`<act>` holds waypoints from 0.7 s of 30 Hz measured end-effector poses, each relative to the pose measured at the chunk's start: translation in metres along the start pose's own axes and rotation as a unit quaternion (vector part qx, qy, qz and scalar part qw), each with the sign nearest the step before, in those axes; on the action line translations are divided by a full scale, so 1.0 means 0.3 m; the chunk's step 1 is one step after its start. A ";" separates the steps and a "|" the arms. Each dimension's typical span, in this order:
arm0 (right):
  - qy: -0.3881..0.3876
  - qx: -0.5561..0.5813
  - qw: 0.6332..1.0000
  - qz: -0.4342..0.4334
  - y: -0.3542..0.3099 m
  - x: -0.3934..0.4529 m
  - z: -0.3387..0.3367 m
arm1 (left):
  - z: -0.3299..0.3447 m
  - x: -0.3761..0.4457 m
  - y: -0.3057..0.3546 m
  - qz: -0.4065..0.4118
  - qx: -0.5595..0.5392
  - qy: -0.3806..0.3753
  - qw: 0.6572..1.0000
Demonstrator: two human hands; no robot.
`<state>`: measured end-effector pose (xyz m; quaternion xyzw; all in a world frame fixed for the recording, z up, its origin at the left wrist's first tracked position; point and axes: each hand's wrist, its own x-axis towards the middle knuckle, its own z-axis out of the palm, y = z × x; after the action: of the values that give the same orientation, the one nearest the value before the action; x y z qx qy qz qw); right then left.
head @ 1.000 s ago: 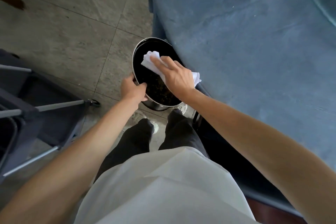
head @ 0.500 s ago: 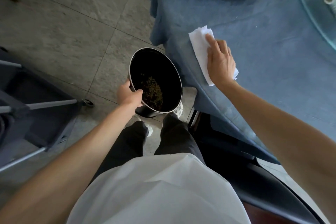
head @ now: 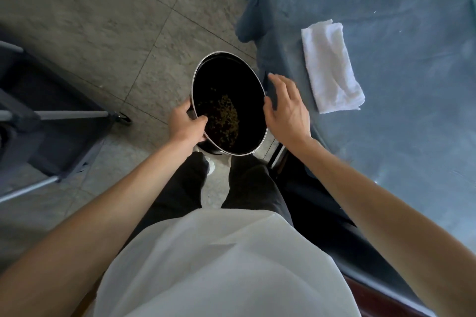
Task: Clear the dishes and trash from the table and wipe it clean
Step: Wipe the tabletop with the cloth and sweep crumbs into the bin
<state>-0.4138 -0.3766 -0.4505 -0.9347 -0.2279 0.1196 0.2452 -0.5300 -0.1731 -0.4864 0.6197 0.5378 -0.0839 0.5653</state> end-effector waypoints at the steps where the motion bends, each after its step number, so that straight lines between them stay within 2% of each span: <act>1: -0.029 0.007 0.999 0.039 -0.010 -0.011 0.027 | -0.018 -0.005 -0.007 0.002 -0.005 -0.005 1.000; 4: -0.118 0.064 0.975 0.178 -0.019 -0.007 0.091 | -0.073 -0.007 -0.042 -0.011 -0.023 -0.007 1.000; 6: -0.149 0.123 0.956 0.222 -0.023 0.004 0.124 | -0.100 0.000 -0.067 -0.015 -0.037 0.004 0.999; 13: -0.217 0.082 0.949 0.215 -0.006 0.051 0.342 | -0.119 0.134 -0.205 -0.033 0.002 -0.020 0.999; 16: -0.240 0.060 0.942 0.225 0.069 0.057 0.523 | -0.072 0.279 -0.335 -0.046 0.018 -0.027 0.998; 21: -0.234 0.034 0.938 0.254 0.260 0.093 0.860 | 0.056 0.579 -0.560 -0.069 0.031 -0.033 0.997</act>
<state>-0.4473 -0.3194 -0.7133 -0.8980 -0.0292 0.4013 0.1782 -0.5788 -0.1238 -0.7185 0.5953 0.5575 -0.1600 0.5560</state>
